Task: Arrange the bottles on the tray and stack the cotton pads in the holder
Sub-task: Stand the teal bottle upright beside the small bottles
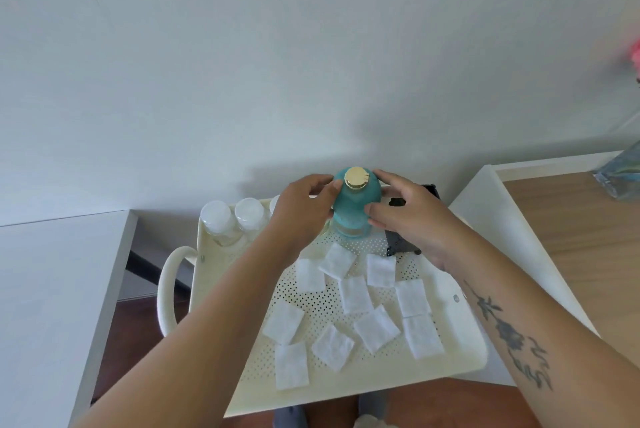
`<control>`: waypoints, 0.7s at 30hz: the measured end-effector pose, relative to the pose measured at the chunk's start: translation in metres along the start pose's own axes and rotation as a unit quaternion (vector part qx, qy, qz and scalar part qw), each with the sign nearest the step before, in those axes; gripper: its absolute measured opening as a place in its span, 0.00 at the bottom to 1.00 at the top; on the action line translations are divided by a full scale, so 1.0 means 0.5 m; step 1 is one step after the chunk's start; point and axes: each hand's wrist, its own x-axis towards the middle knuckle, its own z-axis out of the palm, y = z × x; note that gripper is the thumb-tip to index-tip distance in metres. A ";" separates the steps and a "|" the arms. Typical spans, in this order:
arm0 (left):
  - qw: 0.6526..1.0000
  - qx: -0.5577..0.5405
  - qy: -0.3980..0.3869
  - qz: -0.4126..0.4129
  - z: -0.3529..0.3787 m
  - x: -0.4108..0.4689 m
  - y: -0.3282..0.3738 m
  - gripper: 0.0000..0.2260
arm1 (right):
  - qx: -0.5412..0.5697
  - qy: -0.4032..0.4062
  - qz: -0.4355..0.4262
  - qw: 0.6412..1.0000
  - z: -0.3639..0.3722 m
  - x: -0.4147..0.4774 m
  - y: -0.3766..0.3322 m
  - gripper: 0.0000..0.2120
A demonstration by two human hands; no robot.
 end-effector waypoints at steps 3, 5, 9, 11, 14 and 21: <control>1.000 0.010 -0.003 0.018 0.005 0.012 0.009 0.15 | -0.039 -0.004 -0.017 0.999 -0.011 0.014 -0.010 0.31; 1.000 0.018 -0.006 0.013 0.010 0.019 0.013 0.15 | -0.049 0.000 -0.020 0.999 -0.019 0.024 -0.013 0.30; 0.999 0.033 0.006 0.010 0.019 0.030 0.017 0.16 | -0.017 -0.015 -0.021 1.000 -0.028 0.046 -0.015 0.30; 0.999 0.034 0.009 0.007 0.019 0.033 0.019 0.16 | -0.007 -0.015 -0.022 1.000 -0.028 0.056 -0.014 0.30; 0.999 0.048 0.007 0.007 0.014 0.034 0.020 0.15 | -0.005 -0.017 -0.024 1.000 -0.030 0.065 -0.009 0.30; 0.998 0.053 0.023 -0.001 0.016 0.029 0.022 0.14 | -0.015 -0.045 -0.033 0.998 -0.039 0.073 -0.005 0.29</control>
